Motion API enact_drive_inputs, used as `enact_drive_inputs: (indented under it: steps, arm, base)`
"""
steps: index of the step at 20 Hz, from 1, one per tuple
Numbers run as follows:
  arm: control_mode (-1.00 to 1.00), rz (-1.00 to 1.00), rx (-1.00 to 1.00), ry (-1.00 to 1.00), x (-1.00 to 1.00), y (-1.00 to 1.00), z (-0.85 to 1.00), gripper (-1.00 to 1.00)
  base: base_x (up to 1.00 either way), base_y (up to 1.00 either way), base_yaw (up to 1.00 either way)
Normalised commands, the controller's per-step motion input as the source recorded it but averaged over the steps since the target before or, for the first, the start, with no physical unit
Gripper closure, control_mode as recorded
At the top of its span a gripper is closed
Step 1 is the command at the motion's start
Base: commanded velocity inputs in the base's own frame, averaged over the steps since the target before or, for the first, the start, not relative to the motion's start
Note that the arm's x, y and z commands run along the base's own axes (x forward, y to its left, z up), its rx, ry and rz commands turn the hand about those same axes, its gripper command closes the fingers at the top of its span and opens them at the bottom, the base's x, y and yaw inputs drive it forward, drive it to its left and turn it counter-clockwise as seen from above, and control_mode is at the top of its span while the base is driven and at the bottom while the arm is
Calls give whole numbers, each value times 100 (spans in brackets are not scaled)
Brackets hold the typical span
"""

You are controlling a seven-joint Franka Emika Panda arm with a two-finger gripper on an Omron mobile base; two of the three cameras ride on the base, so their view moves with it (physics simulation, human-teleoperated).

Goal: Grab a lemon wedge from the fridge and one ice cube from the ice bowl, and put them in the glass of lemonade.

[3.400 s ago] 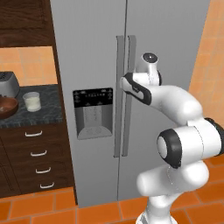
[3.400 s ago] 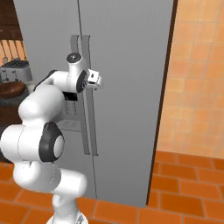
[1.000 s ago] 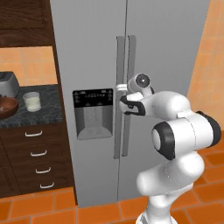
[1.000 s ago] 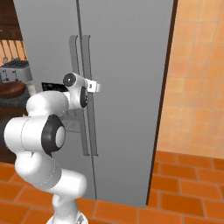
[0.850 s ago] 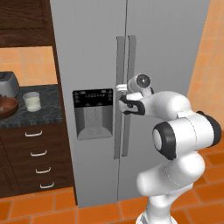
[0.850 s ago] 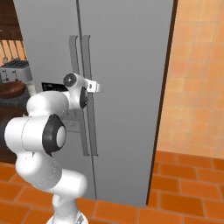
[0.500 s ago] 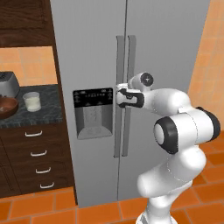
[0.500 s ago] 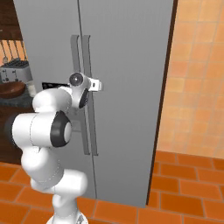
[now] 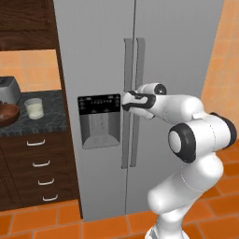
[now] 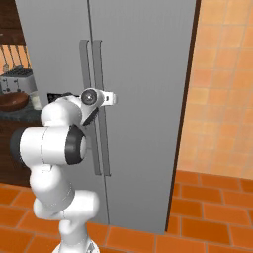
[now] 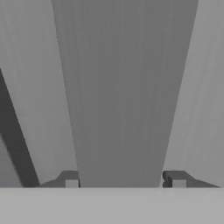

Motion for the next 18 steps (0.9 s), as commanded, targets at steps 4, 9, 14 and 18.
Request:
enact_drive_inputs:
  steps: [4, 9, 14, 18]
  arm:
    - [-100, 0, -7, 12, 18, 4, 0, 100]
    - [-100, -6, -11, 7, 14, -31, 0, 100]
    - [-100, -19, -1, 6, -5, -73, 14, 100]
    - [-100, -18, 0, 14, -18, -71, 34, 100]
  base:
    - [0, 0, 0]
    - [0, 0, 0]
    - [0, 0, 0]
    - [0, 0, 0]
